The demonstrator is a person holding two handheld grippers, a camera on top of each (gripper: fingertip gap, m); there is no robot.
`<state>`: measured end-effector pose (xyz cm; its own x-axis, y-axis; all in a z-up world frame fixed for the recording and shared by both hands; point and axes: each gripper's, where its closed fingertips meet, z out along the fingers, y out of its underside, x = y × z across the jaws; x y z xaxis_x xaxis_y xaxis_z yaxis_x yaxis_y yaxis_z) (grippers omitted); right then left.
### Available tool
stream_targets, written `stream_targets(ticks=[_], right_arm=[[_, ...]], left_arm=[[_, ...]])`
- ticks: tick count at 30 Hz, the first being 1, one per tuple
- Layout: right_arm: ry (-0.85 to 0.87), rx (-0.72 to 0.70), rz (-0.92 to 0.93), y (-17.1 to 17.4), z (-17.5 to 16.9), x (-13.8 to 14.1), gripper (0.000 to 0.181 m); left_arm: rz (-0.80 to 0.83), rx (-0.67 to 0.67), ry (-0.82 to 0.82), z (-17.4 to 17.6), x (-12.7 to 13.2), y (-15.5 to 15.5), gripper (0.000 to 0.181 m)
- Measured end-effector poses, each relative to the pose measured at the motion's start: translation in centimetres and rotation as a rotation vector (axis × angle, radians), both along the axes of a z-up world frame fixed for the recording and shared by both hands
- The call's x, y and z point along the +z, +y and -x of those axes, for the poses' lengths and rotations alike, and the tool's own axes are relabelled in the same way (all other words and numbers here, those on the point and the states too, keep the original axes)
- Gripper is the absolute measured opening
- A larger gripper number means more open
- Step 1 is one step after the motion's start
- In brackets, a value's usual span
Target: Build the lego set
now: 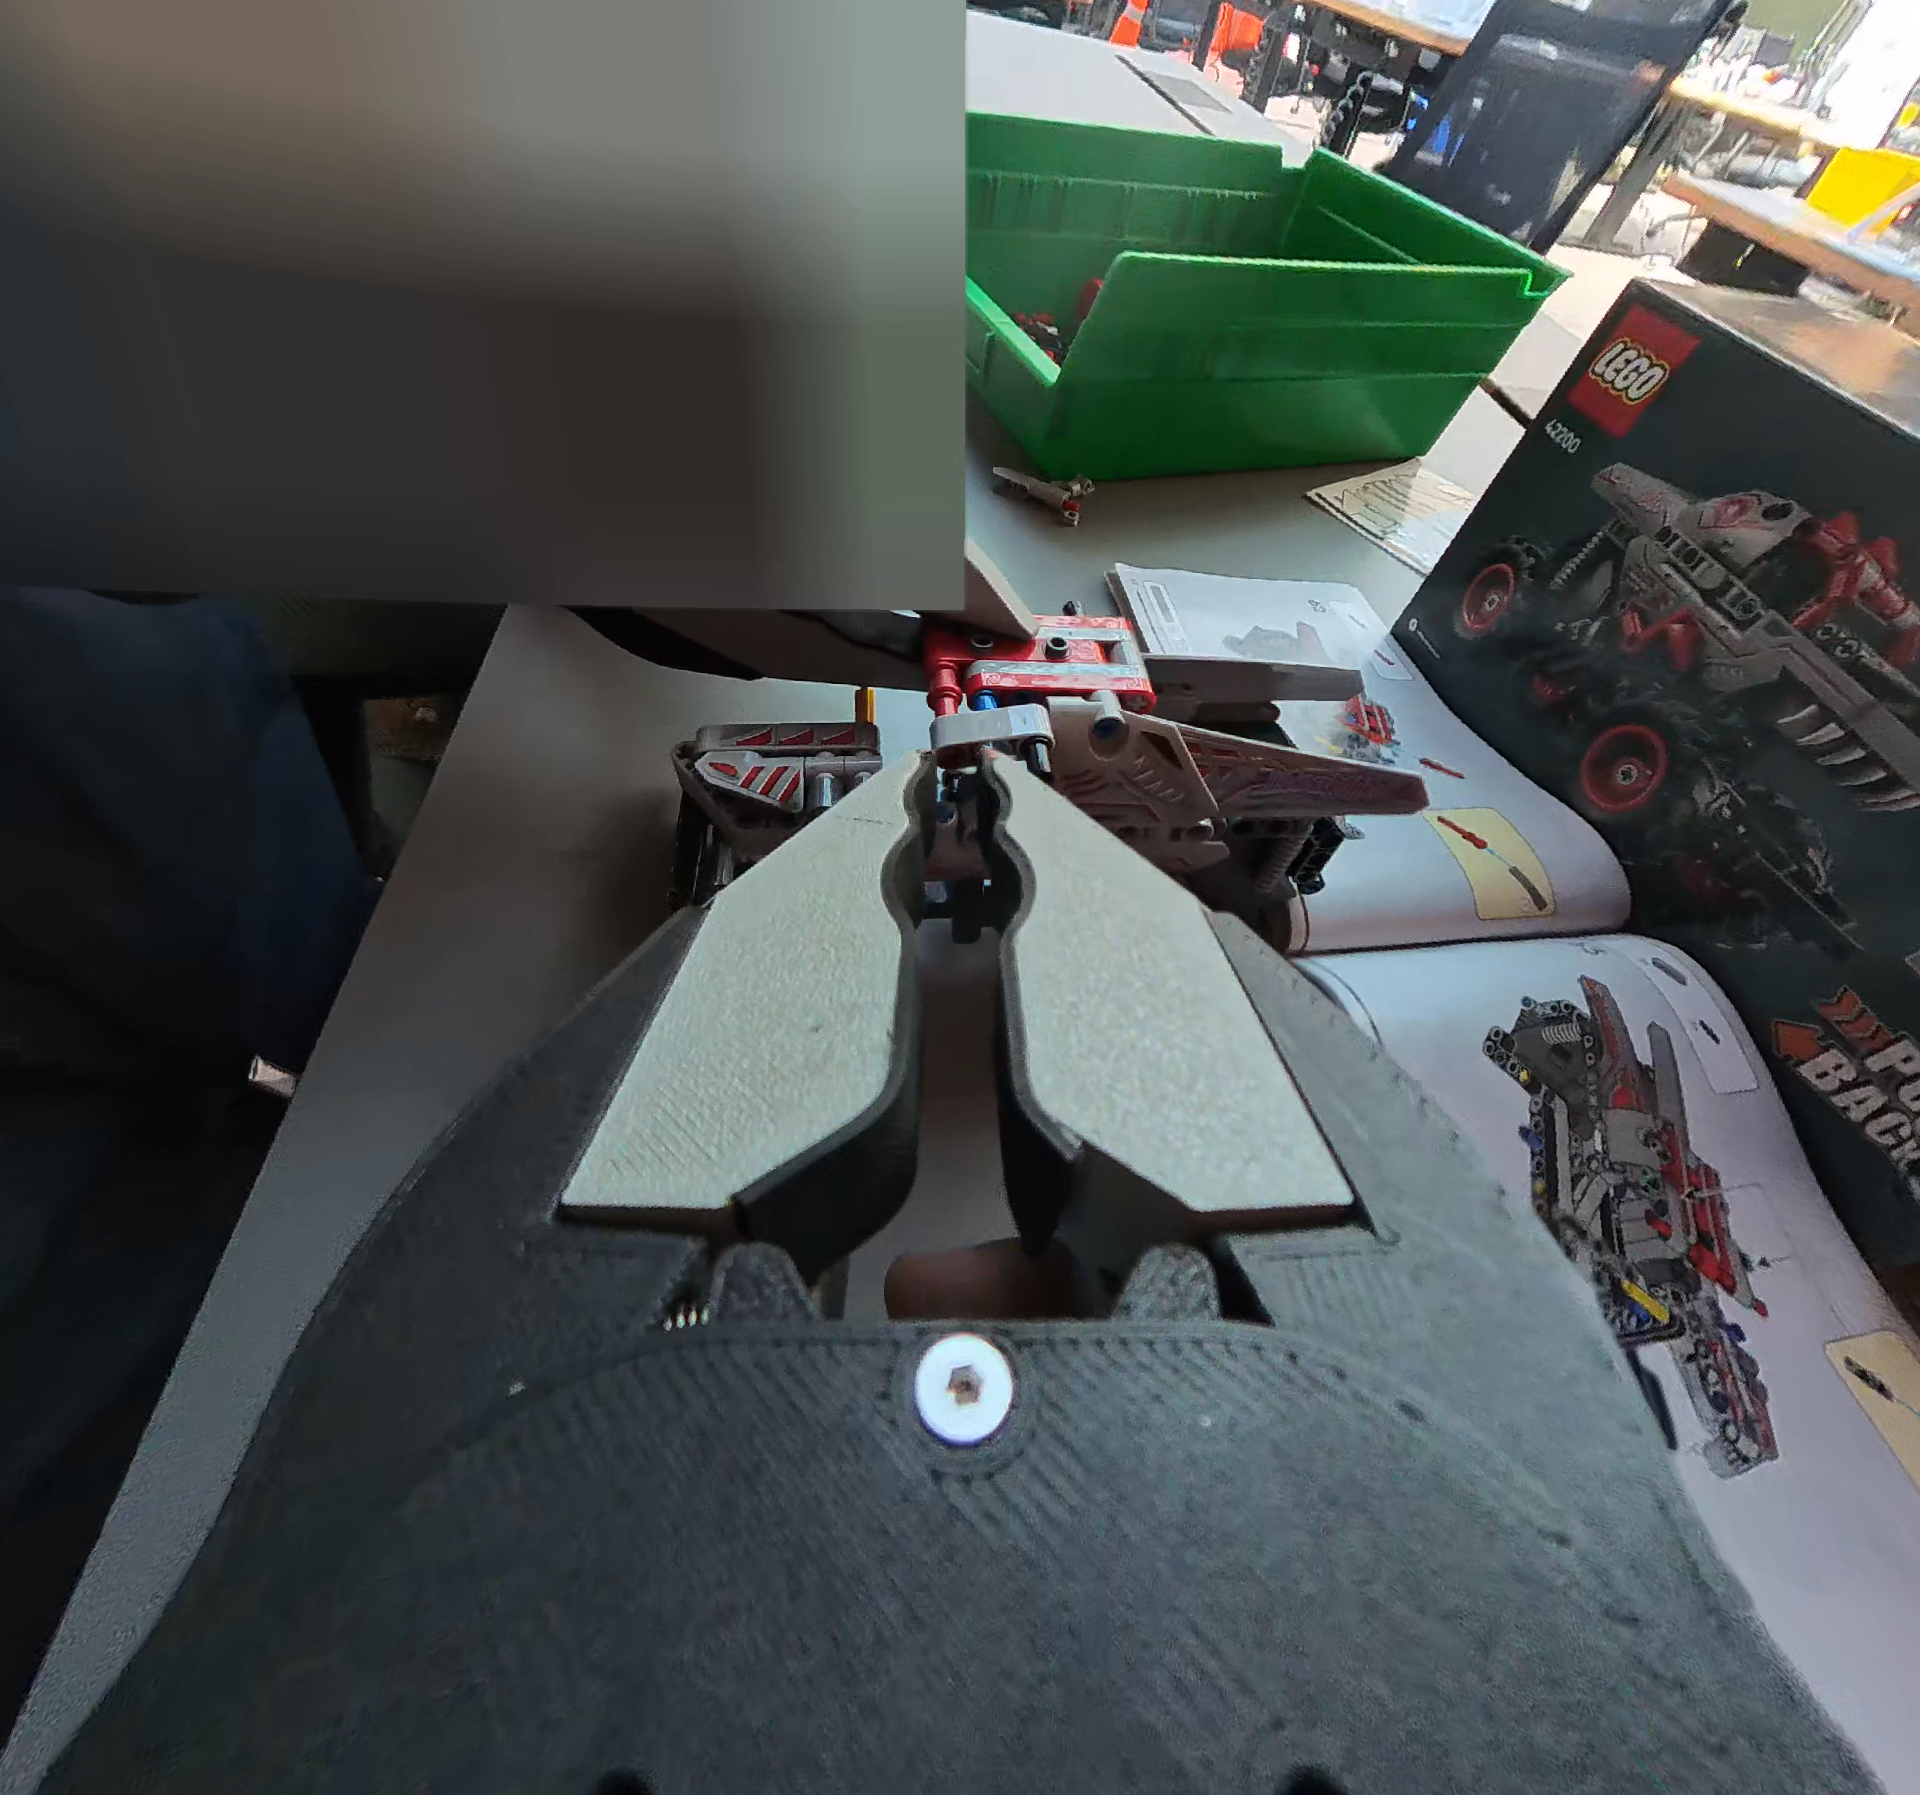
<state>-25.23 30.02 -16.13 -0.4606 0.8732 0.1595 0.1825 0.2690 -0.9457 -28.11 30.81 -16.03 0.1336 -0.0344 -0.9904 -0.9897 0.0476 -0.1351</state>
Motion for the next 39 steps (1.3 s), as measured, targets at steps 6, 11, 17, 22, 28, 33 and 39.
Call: stream_targets(ticks=[6, 11, 17, 22, 28, 33, 39], right_arm=[[0.036, 0.034, -0.055, -0.04, -0.06, 0.11, 0.000], [0.043, 0.036, -0.090, -0.04, 0.08, 0.07, 0.000], [0.027, 0.063, -0.098, 0.00, 0.18, 0.13, 0.000], [0.030, 0.074, -0.099, -0.15, 0.30, 0.21, 0.000], [0.027, 0.052, -0.152, -0.20, 0.56, 0.13, 0.000], [0.046, 0.077, -0.136, -0.24, 0.59, 0.13, 0.000], [0.060, 0.043, -0.161, -0.07, 0.49, 0.08, 0.000]], left_arm=[[-0.003, 0.004, 0.008, 0.00, 0.03, 0.04, 0.004], [-0.004, 0.014, 0.019, 0.00, 0.06, 0.05, 0.004], [-0.001, 0.038, 0.021, 0.04, 0.07, 0.13, 0.002], [-0.001, 0.051, 0.024, 0.07, 0.06, 0.12, 0.002], [-0.005, 0.074, 0.038, 0.25, 0.03, 0.12, 0.001], [-0.004, 0.068, 0.028, 0.21, 0.04, 0.08, 0.001], [0.000, 0.012, -0.001, 0.21, 0.09, 0.12, 0.003]])
